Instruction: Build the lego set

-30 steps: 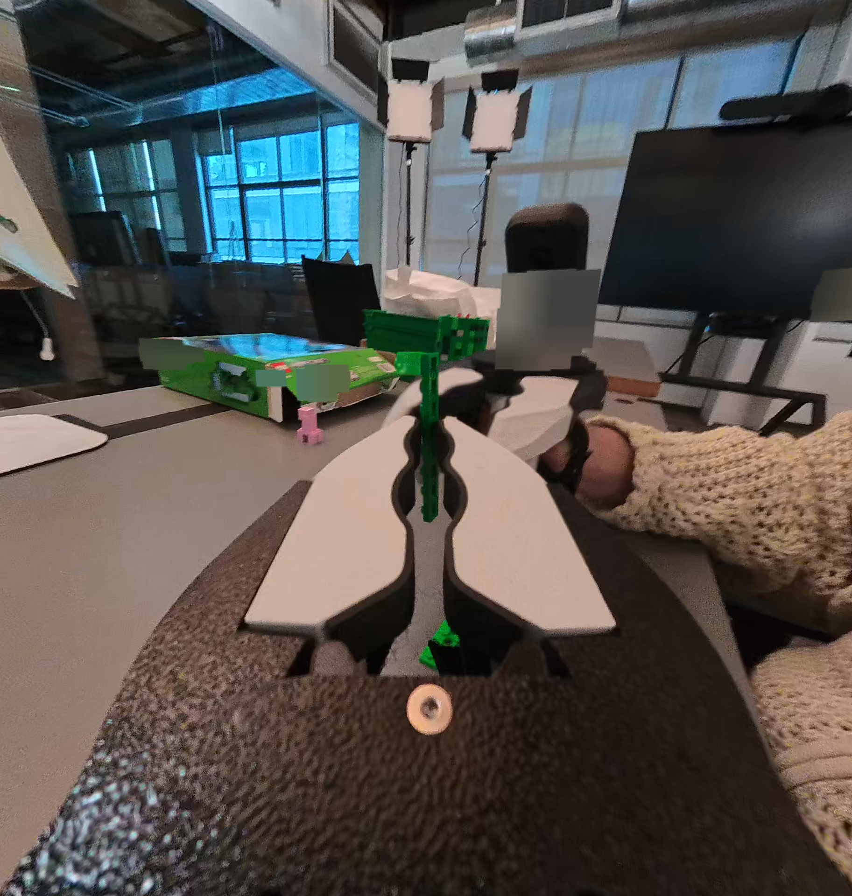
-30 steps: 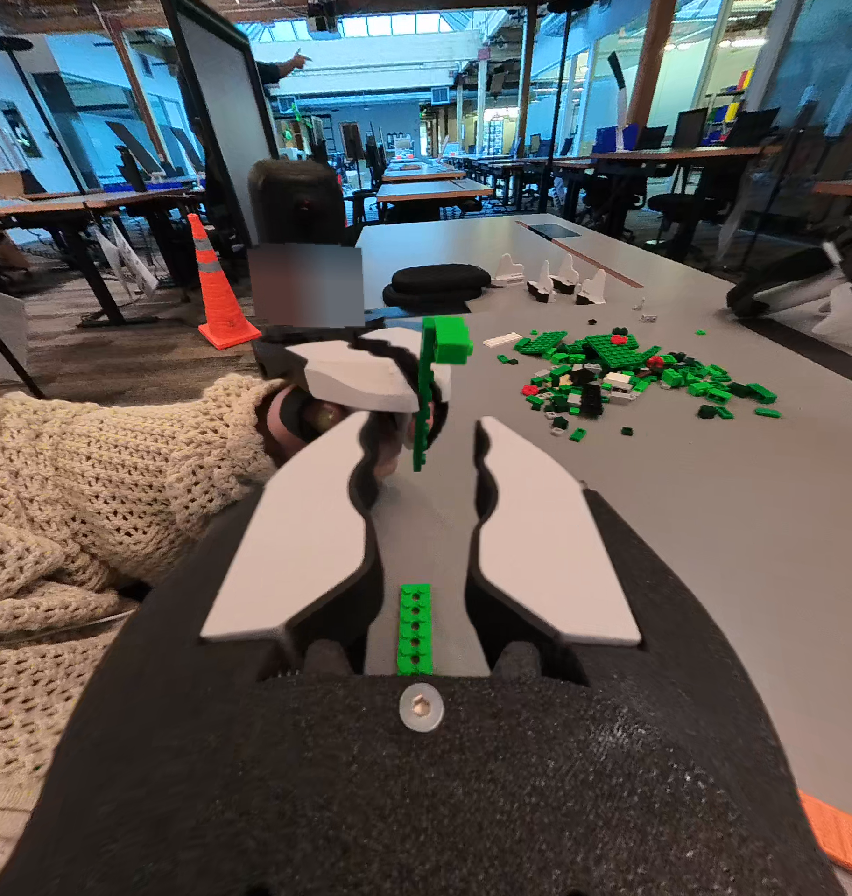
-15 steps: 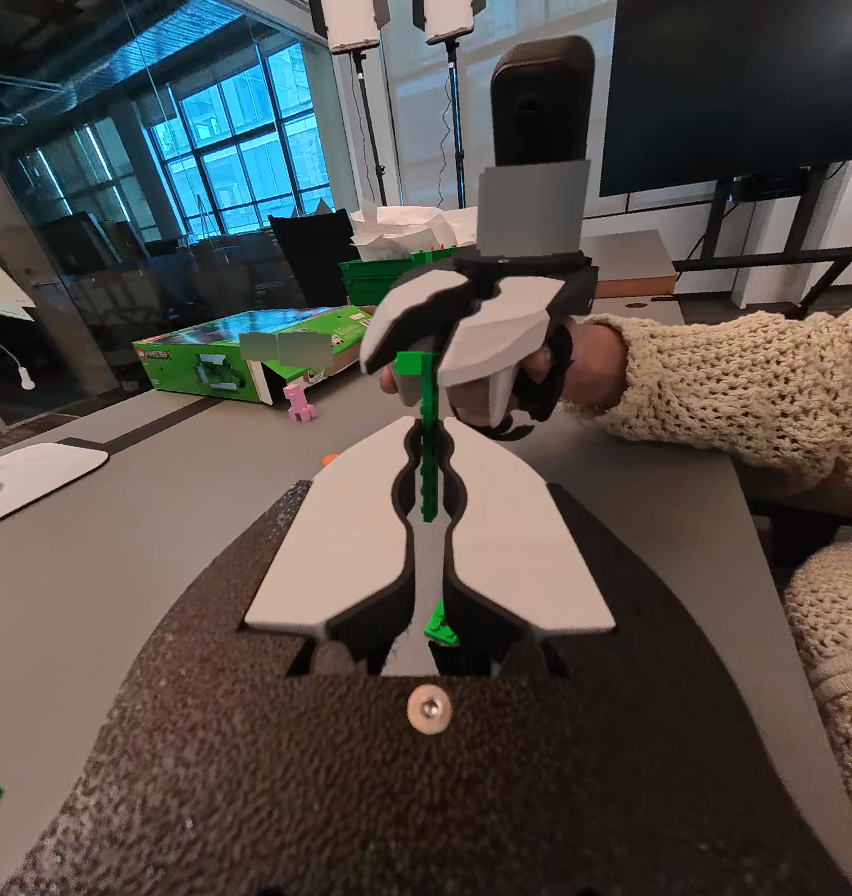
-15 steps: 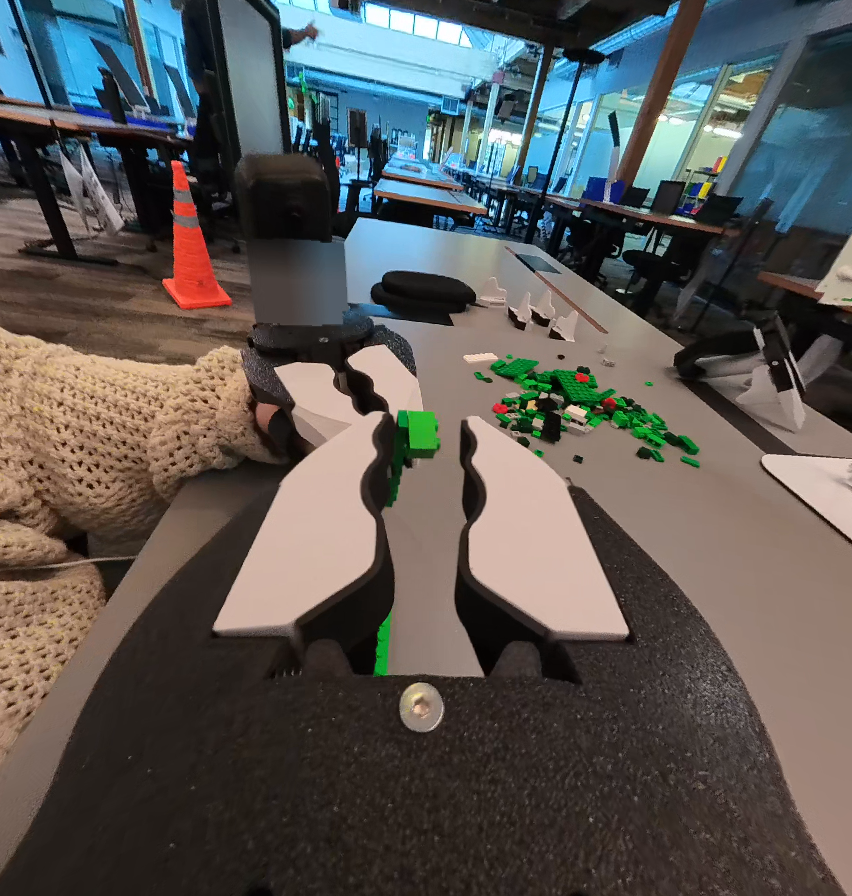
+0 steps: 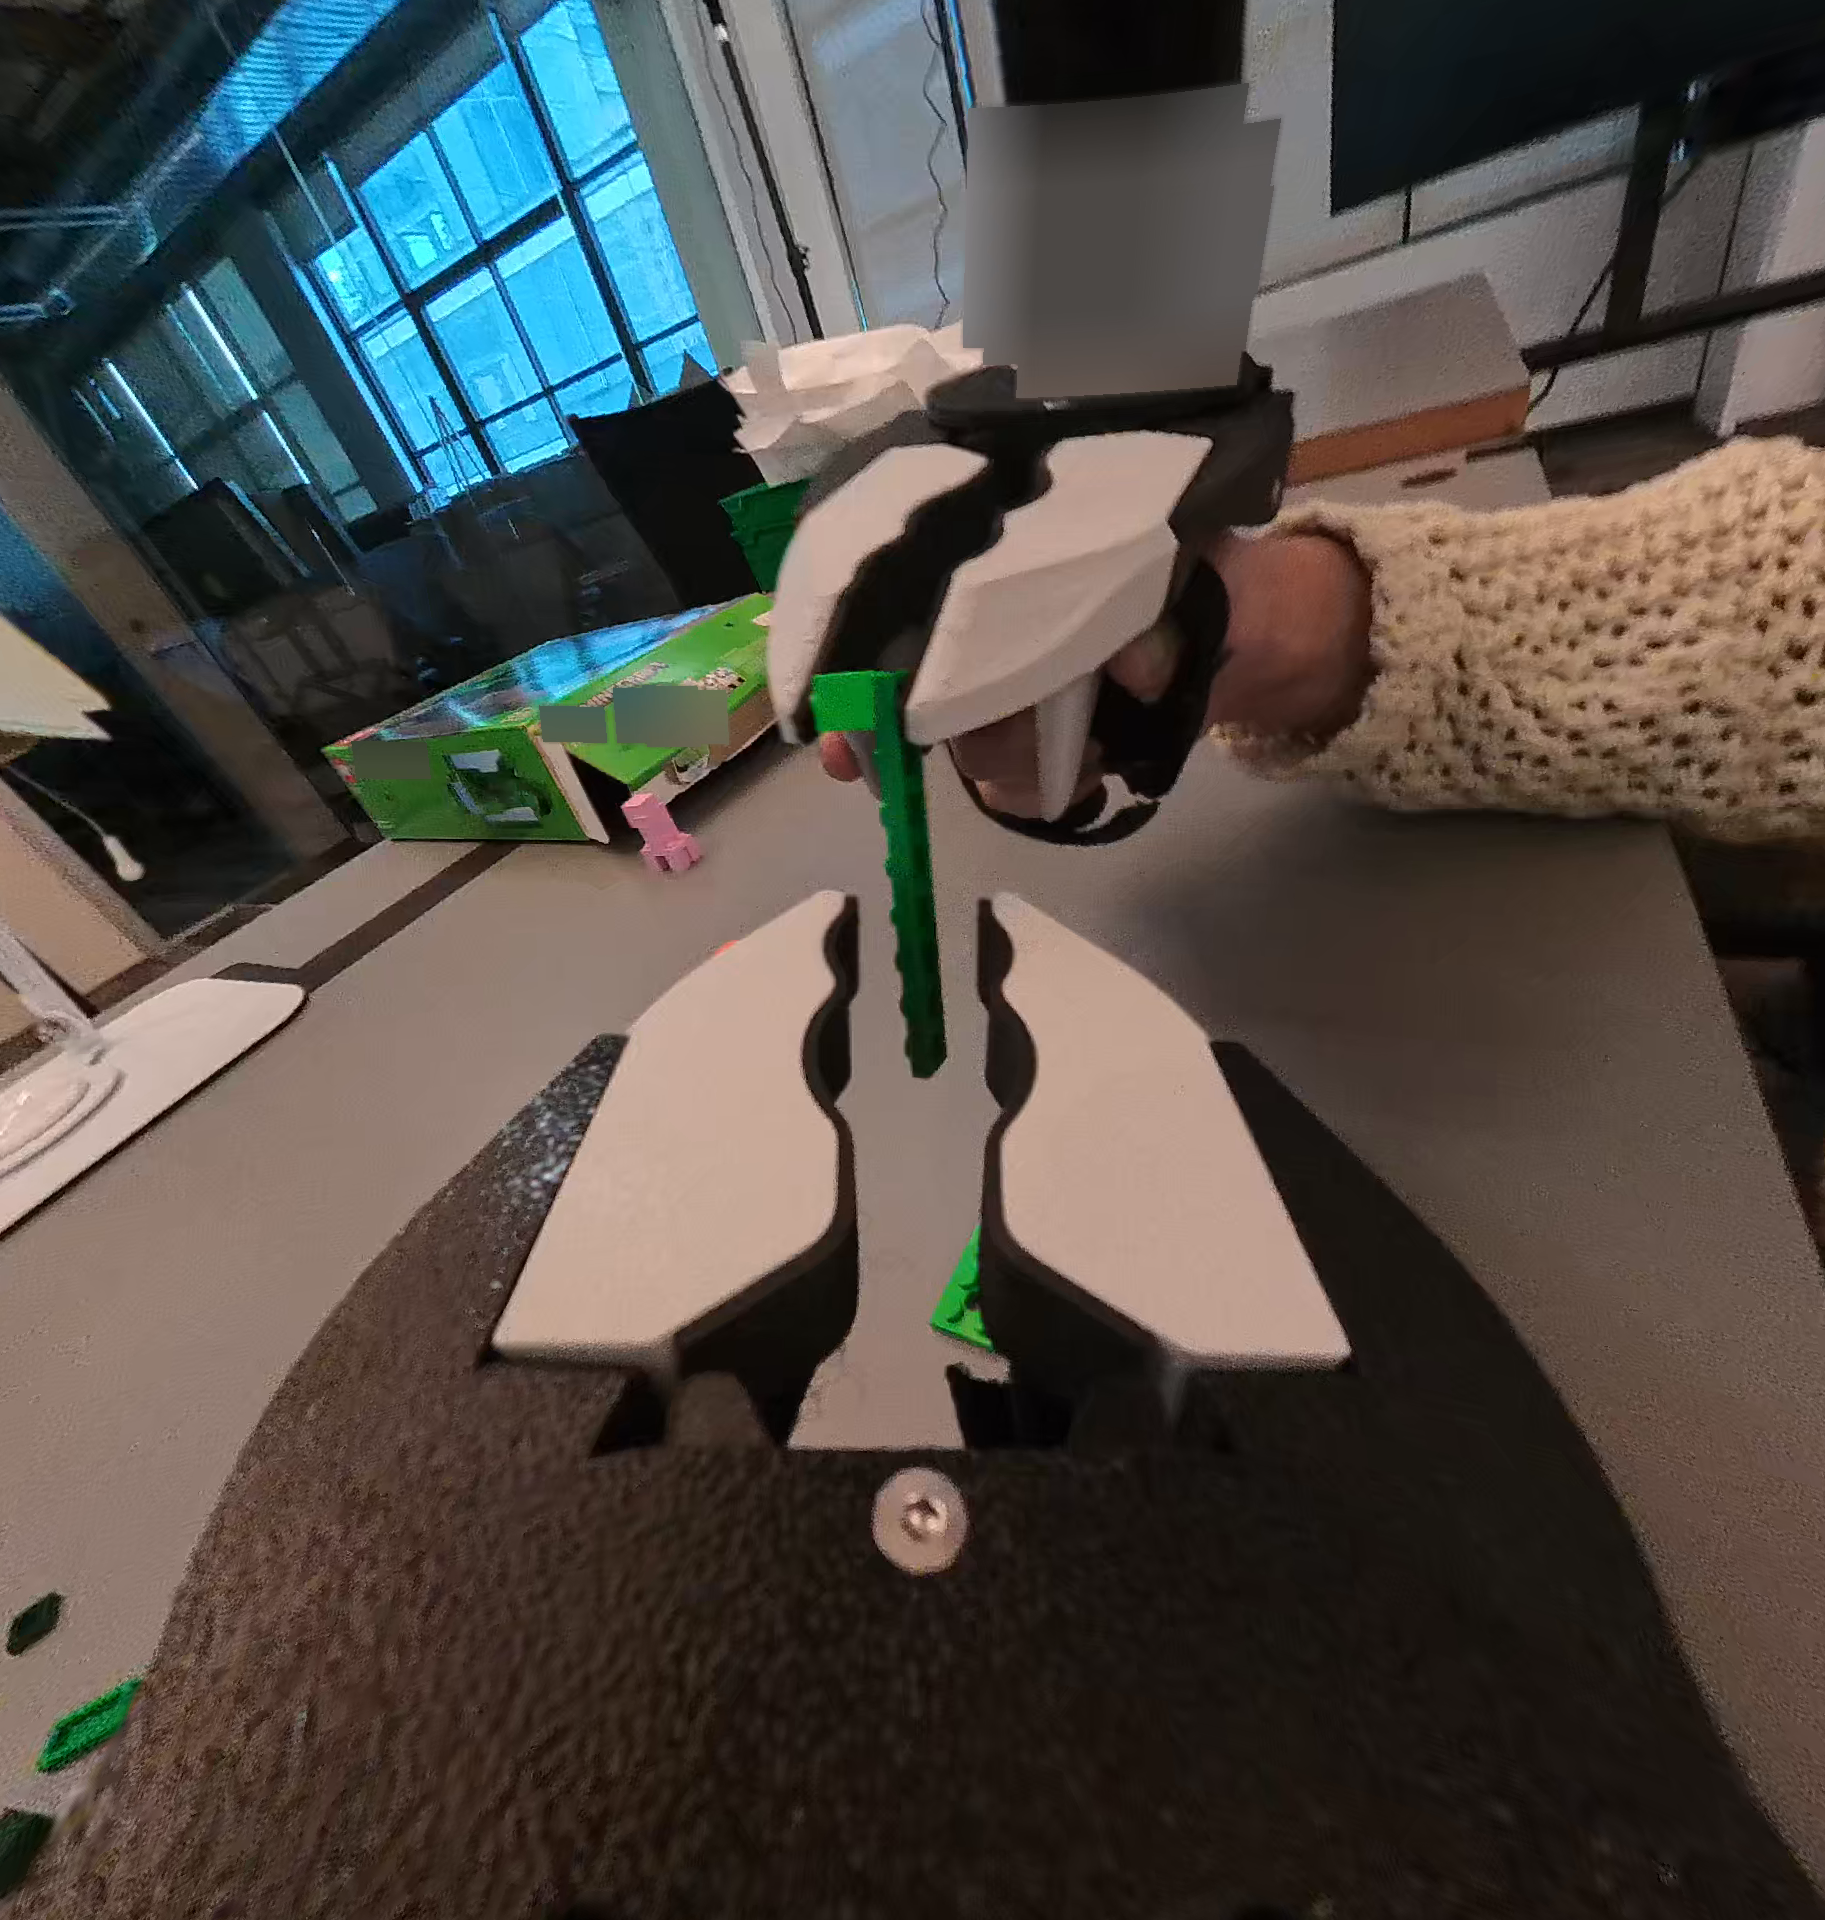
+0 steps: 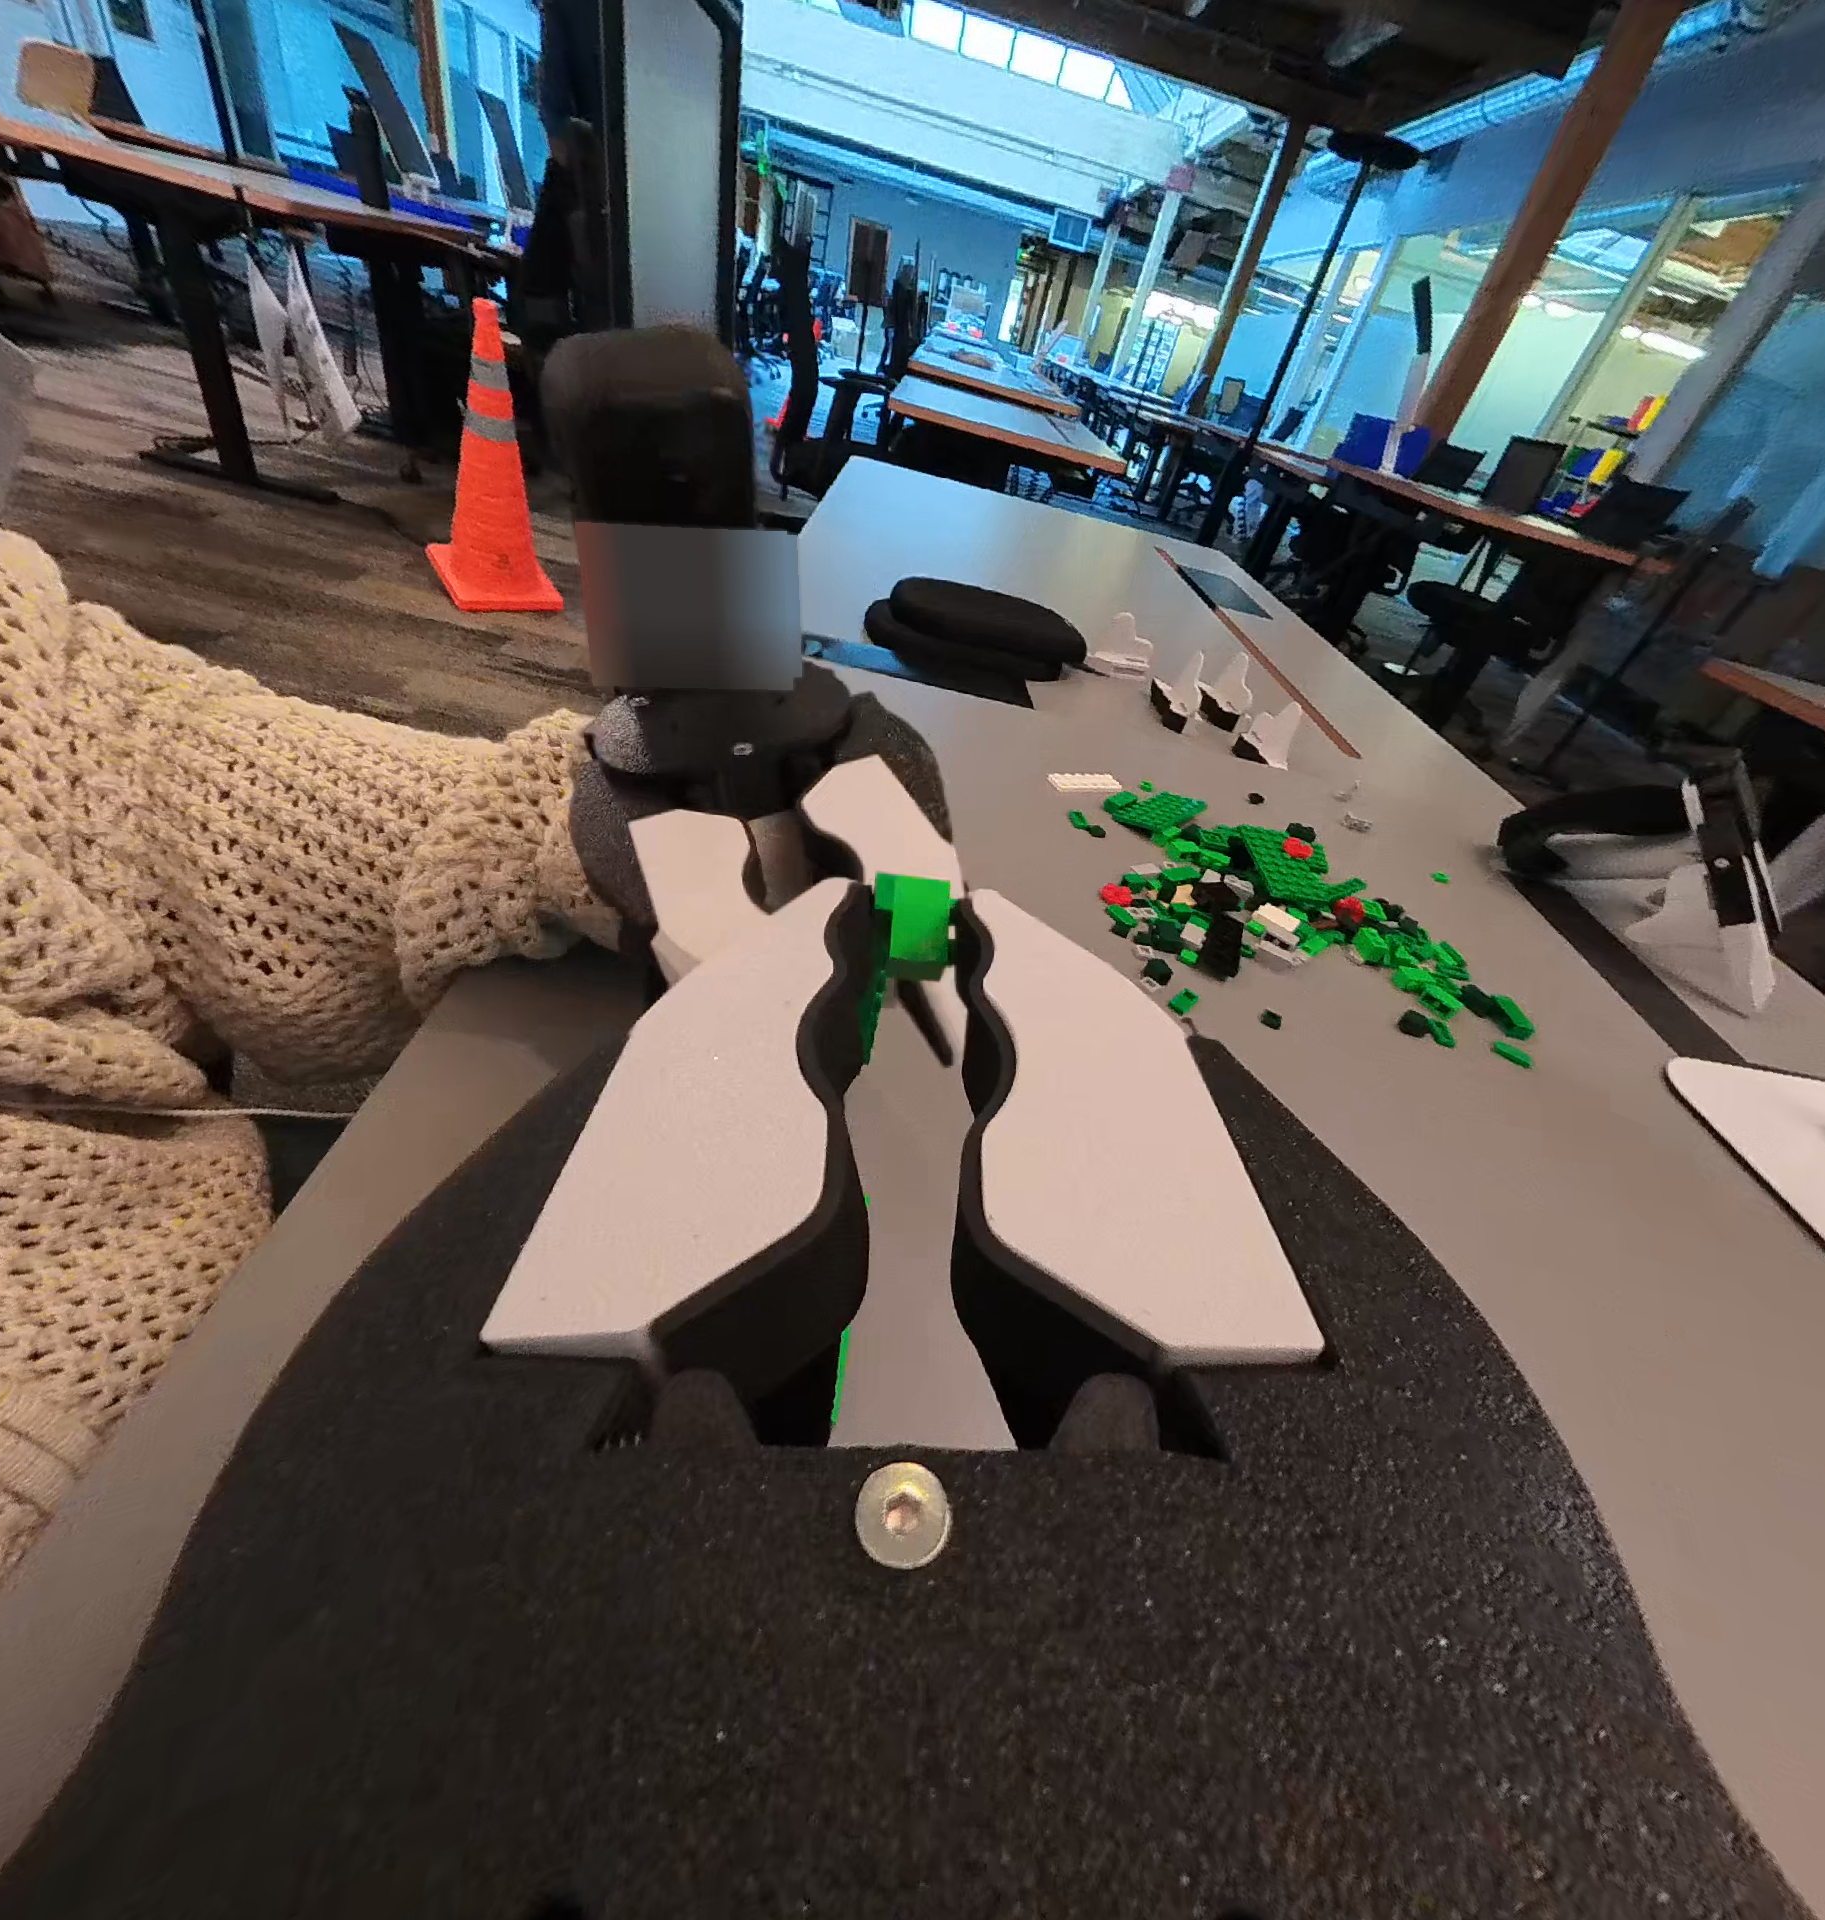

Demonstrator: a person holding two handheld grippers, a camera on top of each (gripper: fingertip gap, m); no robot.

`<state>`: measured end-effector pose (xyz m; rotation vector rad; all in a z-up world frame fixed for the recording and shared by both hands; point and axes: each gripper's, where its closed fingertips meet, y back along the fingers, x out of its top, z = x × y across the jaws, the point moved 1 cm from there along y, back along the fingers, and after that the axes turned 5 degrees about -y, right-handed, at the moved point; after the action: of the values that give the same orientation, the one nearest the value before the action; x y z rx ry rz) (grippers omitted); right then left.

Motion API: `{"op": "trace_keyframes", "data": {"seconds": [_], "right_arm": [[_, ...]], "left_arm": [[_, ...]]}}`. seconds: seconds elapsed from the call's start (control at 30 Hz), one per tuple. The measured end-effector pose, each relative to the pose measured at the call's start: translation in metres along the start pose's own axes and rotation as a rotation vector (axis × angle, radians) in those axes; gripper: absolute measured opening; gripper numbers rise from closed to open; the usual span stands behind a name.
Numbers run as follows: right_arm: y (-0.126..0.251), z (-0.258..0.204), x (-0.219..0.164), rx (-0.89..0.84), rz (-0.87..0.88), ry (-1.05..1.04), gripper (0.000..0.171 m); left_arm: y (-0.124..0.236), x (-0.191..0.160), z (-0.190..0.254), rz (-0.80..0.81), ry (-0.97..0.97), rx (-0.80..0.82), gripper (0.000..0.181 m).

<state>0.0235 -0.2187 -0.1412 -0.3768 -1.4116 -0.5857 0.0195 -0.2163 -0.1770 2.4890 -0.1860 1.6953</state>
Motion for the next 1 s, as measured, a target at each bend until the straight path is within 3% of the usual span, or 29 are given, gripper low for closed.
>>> {"op": "trace_keyframes", "data": {"seconds": [0.07, 0.53, 0.7, 0.9, 1.0], "right_arm": [[0.000, -0.002, -0.002, 0.006, -0.024, 0.019, 0.015], [0.008, -0.012, -0.027, 0.010, -0.308, 0.203, 0.015], [0.008, -0.012, -0.029, -0.006, -0.329, 0.220, 0.015], [0.016, 0.009, -0.009, -0.122, -0.175, 0.127, 0.031], [0.019, 0.014, -0.042, -0.091, -0.345, 0.020, 0.028]], "left_arm": [[-0.002, -0.003, 0.002, -0.027, -0.056, 0.013, 0.008], [-0.005, -0.025, 0.012, -0.185, -0.152, -0.047, 0.005], [-0.006, -0.027, 0.013, -0.194, -0.154, -0.053, 0.005], [0.003, -0.020, -0.018, -0.138, 0.017, 0.096, 0.005], [0.012, -0.018, -0.038, -0.090, 0.133, 0.191, 0.005]]}}
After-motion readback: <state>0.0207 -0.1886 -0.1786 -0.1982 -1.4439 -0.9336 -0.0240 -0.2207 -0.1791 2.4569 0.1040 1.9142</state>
